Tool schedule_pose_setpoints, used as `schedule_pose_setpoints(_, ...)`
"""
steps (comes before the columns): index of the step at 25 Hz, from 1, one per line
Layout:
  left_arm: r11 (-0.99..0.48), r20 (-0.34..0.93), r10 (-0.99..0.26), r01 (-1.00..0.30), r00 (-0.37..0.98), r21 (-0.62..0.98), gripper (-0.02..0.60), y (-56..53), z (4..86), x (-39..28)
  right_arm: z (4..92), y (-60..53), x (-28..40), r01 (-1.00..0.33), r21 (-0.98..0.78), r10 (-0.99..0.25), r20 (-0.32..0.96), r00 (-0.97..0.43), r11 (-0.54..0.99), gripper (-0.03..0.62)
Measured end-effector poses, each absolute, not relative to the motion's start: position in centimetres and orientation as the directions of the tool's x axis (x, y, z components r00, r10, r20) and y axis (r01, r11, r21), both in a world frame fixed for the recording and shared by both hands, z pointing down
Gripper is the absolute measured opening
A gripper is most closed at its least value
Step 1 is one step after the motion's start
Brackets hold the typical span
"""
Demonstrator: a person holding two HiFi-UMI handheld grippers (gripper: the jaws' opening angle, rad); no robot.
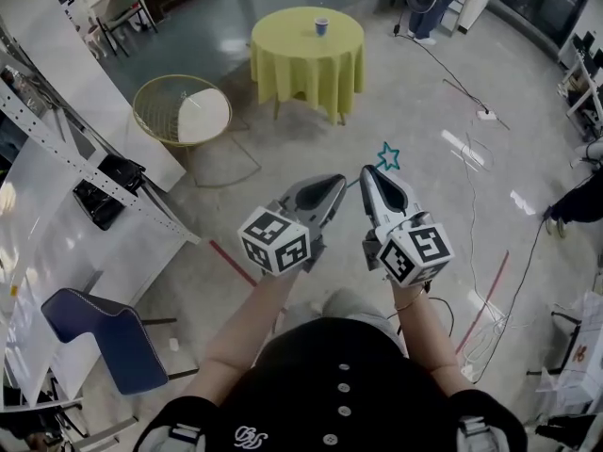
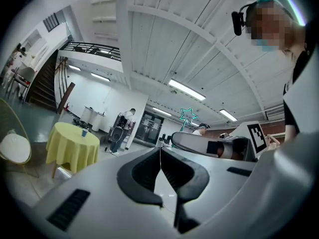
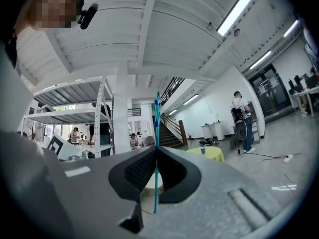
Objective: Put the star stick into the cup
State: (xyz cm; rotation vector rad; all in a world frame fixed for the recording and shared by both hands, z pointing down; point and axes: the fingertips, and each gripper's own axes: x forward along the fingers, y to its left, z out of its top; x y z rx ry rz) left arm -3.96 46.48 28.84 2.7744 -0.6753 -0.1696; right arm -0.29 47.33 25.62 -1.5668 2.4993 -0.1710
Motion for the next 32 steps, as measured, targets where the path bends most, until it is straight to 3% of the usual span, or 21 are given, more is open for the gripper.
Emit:
schedule_pose_setpoints(13,-0.806,-0.056,-0.536,-0.490,0.843,0.333,0.012,39.8,29.6,-5.7,26.6,41.3,0.0,-0.874,-0.209,-0.898,-0.086,-0.431,0.439,0.009)
schedule_pose_setpoints(32,-0.778,-0.045,-0.585,-0.546,0.809,0.310,0.012,20.6,29.7,0.4,27.3,21.3,6.8,-0.845,-0.199,-0.868,-0.073,-0.492,0.496,0.009)
